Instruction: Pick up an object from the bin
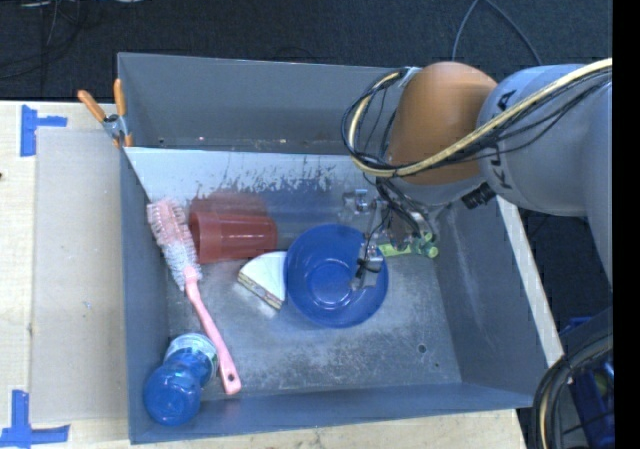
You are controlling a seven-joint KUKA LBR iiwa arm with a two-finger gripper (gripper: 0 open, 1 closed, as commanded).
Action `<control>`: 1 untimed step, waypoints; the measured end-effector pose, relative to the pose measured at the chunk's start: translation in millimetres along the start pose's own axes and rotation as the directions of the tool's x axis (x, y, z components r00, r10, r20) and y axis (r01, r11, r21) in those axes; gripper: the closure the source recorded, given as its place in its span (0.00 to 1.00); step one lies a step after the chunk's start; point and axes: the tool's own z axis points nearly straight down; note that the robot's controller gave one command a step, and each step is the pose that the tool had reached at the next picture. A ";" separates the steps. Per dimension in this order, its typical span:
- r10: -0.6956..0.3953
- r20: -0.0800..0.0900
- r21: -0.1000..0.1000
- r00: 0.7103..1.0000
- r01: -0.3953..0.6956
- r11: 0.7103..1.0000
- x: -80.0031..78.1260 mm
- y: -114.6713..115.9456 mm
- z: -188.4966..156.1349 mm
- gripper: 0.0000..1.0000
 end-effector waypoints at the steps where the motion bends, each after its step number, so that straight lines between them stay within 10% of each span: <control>1: 0.000 0.008 0.000 1.000 0.000 1.000 -1.7 -0.1 -4.8 0.00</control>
Offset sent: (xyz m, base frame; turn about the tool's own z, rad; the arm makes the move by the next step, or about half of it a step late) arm 0.0053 0.0317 -0.0694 -0.0455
